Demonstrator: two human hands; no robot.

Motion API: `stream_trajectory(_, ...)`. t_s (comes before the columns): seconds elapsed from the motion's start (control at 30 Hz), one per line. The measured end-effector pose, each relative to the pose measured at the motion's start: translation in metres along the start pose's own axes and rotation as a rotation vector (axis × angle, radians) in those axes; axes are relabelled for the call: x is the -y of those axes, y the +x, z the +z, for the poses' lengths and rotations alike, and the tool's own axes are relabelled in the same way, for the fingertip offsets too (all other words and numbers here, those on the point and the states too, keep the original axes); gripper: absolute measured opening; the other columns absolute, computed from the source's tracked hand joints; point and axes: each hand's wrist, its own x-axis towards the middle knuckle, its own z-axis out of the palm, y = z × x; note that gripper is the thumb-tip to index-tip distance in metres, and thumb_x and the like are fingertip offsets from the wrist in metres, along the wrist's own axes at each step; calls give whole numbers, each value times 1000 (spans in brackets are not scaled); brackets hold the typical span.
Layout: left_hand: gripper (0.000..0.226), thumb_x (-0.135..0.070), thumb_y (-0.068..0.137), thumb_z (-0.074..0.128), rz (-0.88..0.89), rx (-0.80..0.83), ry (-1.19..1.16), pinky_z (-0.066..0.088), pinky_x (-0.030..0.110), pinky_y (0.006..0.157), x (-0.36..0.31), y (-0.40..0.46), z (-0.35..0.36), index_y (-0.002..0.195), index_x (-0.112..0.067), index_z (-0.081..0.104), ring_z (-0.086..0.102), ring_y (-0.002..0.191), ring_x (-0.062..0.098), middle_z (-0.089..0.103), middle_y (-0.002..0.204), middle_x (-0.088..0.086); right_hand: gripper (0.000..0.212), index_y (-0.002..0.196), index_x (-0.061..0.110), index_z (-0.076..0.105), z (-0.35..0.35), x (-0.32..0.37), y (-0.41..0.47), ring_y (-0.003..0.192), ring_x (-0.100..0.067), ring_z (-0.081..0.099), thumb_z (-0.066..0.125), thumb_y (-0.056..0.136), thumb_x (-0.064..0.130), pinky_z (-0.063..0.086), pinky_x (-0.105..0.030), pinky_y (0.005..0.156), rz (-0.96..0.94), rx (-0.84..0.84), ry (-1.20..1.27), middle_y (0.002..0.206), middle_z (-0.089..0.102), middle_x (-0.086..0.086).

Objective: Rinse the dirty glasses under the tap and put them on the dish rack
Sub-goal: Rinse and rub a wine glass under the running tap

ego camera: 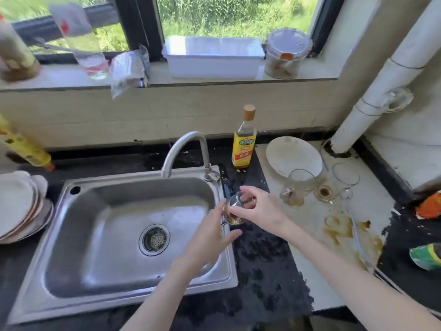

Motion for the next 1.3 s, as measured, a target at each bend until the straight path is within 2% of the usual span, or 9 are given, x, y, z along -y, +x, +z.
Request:
stream_trajectory(0.13, 54, -31, 82, 68, -62, -82, -207, 46, 17, 81, 42, -10, -36, 126, -27, 38, 58, 93, 0, 58, 115, -10, 66, 135, 22, 47, 56, 36, 19, 98, -14, 60, 73, 77, 41, 49, -33, 91, -2, 59, 103, 110, 60, 2)
stream_trajectory(0.3, 49, -24, 84, 66, -163, -86, -295, 42, 10, 62, 78, -10, -62, 122, -27, 35, 55, 69, -15, 56, 94, -17, 65, 144, 22, 31, 83, 44, 49, 112, -7, 51, 58, 89, 41, 42, -18, 87, 0, 206, 204, 137, 45, 5)
stream_trajectory(0.43, 44, -16, 85, 66, -269, -146, -348, 40, 6, 61, 107, 4, -70, 117, -20, 35, 53, 60, -16, 54, 91, -17, 54, 140, 12, 38, 75, 21, 99, 128, -18, 42, 54, 93, 33, 33, -29, 102, -50, -20, -21, 142, 43, -4)
stream_trajectory(0.57, 45, -21, 82, 69, -365, -248, -395, 43, 10, 64, 133, 18, -61, 115, -22, 38, 57, 62, -10, 57, 89, -19, 61, 145, 6, 28, 79, -2, 142, 138, -23, 30, 47, 96, 36, 25, -30, 108, 6, -36, -147, 151, 33, -9)
stream_trajectory(0.7, 47, -30, 78, 72, -517, -306, -531, 50, 33, 64, 152, 21, -49, 112, -22, 41, 59, 61, 14, 60, 98, -3, 40, 133, 6, 47, 109, -19, 154, 119, -25, 49, 48, 97, 23, 33, -26, 89, -101, -149, -85, 127, 55, -10)
stream_trajectory(0.83, 48, -26, 81, 70, -590, -367, -759, 52, 34, 62, 161, 19, -39, 116, -12, 40, 57, 51, 15, 59, 100, 5, 37, 129, 6, 53, 128, -31, 154, 116, -21, 52, 50, 95, 19, 35, -26, 97, -127, -344, 40, 123, 59, -7)
stream_trajectory(1.0, 51, -20, 83, 68, -574, -409, -825, 54, 34, 63, 169, 27, -32, 124, -21, 37, 57, 54, 17, 58, 105, 1, 31, 121, 4, 58, 147, -45, 151, 114, -23, 54, 50, 93, 15, 29, -13, 93, -259, -436, -26, 121, 61, -8)
stream_trajectory(1.1, 47, -20, 82, 68, -551, -416, -797, 53, 31, 61, 168, 29, -30, 121, -23, 42, 58, 58, 20, 57, 108, 2, 41, 120, 0, 59, 156, -55, 151, 116, -25, 55, 43, 90, 23, 29, -19, 102, -379, -429, -140, 124, 60, -13)
stream_trajectory(1.3, 47, -17, 80, 70, -577, -409, -747, 55, 43, 69, 162, 25, -28, 118, -20, 41, 58, 58, 21, 58, 103, 7, 43, 120, -1, 59, 150, -59, 152, 118, -25, 54, 41, 90, 24, 32, -24, 104, -450, -394, -258, 126, 60, -14)
